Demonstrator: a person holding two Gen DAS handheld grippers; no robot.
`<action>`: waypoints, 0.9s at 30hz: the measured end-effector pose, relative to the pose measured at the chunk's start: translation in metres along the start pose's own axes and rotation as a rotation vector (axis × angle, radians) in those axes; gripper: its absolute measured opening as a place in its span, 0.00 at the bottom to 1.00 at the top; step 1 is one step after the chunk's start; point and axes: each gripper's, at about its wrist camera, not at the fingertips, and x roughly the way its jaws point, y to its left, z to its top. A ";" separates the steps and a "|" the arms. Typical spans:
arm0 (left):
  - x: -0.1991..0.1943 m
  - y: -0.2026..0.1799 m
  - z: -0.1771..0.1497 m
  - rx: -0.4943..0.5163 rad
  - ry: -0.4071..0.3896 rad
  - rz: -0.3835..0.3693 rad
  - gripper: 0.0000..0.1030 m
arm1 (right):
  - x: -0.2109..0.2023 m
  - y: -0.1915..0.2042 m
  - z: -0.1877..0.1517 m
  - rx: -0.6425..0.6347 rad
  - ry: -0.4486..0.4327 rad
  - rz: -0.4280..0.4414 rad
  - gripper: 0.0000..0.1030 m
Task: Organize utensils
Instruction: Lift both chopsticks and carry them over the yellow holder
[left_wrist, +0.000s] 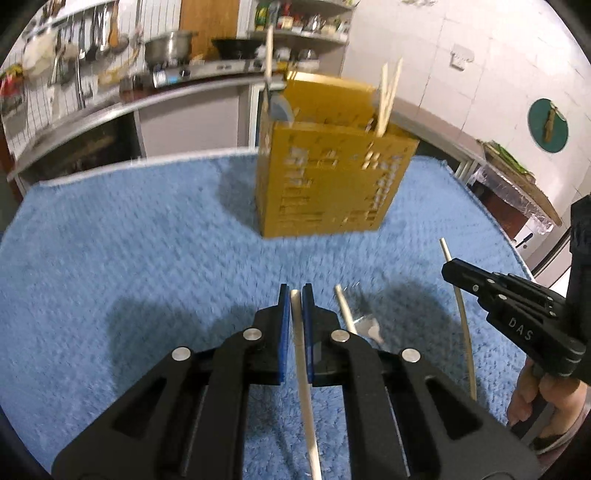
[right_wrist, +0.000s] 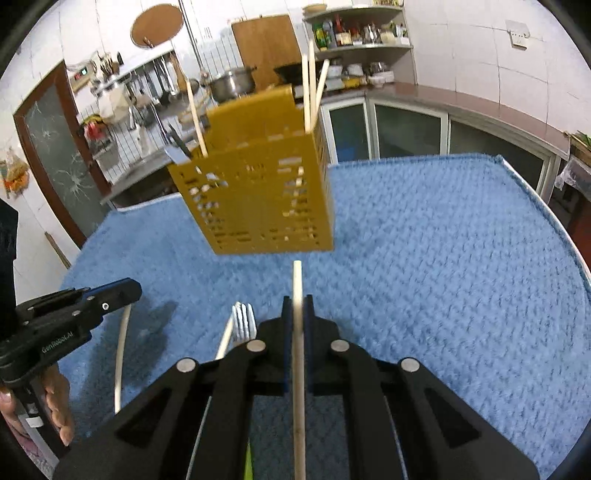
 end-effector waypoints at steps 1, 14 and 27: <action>-0.006 -0.003 0.001 0.011 -0.018 -0.002 0.05 | -0.006 0.000 0.002 -0.003 -0.018 0.000 0.05; -0.054 -0.013 0.017 0.032 -0.186 -0.025 0.04 | -0.061 0.001 0.014 -0.020 -0.209 0.008 0.05; -0.079 -0.013 0.031 0.039 -0.298 -0.062 0.04 | -0.075 0.000 0.028 -0.031 -0.297 0.014 0.05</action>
